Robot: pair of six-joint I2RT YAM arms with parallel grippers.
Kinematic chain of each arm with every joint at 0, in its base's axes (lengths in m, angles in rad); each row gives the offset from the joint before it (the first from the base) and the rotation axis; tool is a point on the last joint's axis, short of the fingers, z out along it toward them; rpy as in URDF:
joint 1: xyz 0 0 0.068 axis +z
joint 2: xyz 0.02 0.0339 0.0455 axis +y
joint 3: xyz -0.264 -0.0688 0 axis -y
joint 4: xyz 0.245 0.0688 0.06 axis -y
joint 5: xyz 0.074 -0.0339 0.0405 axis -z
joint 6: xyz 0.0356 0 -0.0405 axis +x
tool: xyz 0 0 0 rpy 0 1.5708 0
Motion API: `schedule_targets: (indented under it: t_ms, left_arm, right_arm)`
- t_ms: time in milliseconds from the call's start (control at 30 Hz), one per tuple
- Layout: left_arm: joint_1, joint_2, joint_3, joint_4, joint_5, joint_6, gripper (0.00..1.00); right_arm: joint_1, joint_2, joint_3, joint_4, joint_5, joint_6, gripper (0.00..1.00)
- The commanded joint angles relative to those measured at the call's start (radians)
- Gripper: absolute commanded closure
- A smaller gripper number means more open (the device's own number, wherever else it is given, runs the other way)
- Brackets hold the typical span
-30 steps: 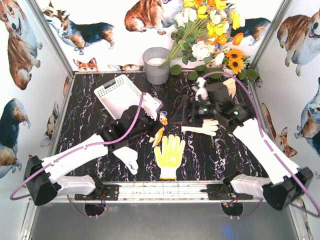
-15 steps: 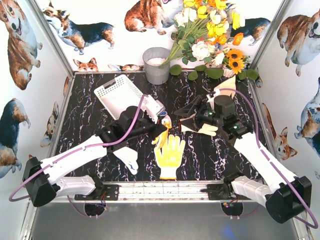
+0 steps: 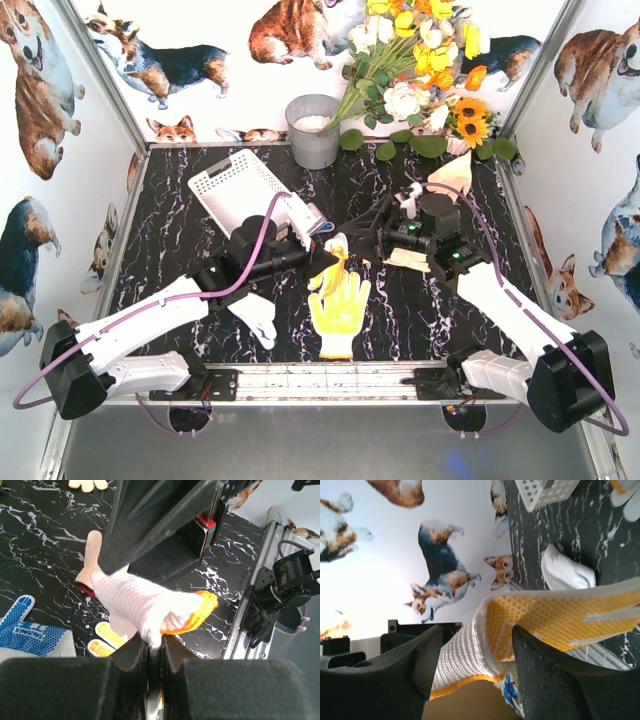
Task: Put the gloves into the storage basket
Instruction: Turn over the glove.
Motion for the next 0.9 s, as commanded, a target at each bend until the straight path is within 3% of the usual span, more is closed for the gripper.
schedule_targets:
  t_ms: [0, 100, 233, 367, 467, 600, 733, 867]
  left_arm:
    - [0.006, 0.005, -0.002, 0.068, 0.031, -0.005, 1.00]
    - [0.006, 0.014, 0.012, 0.076, 0.029, -0.011, 1.00]
    - [0.006, 0.030, 0.028, 0.075, 0.018, -0.016, 1.00]
    - [0.006, 0.024, 0.019, 0.060, -0.059, -0.016, 1.00]
    - [0.006, 0.004, 0.005, 0.059, -0.094, -0.020, 0.97]
    - [0.006, -0.013, -0.014, 0.074, -0.098, -0.029, 0.84]
    - [0.006, -0.034, -0.039, 0.100, -0.104, -0.056, 0.42]
    - [0.005, -0.067, -0.054, 0.117, -0.085, -0.065, 0.22]
  right_arm:
    - [0.028, 0.010, -0.003, 0.160, -0.114, 0.027, 0.43]
    - [0.040, 0.040, -0.031, 0.227, -0.147, 0.047, 0.47]
    - [0.042, 0.026, -0.074, 0.324, -0.136, 0.096, 0.62]
    - [0.042, 0.023, -0.051, 0.226, -0.117, 0.019, 0.76]
    - [0.041, -0.013, -0.021, 0.120, -0.098, -0.052, 0.97]
    - [0.031, -0.039, -0.027, 0.103, -0.070, -0.053, 1.00]
    - [0.025, -0.069, -0.031, 0.110, -0.034, -0.039, 1.00]
    - [0.024, -0.095, -0.049, 0.121, 0.025, -0.027, 1.00]
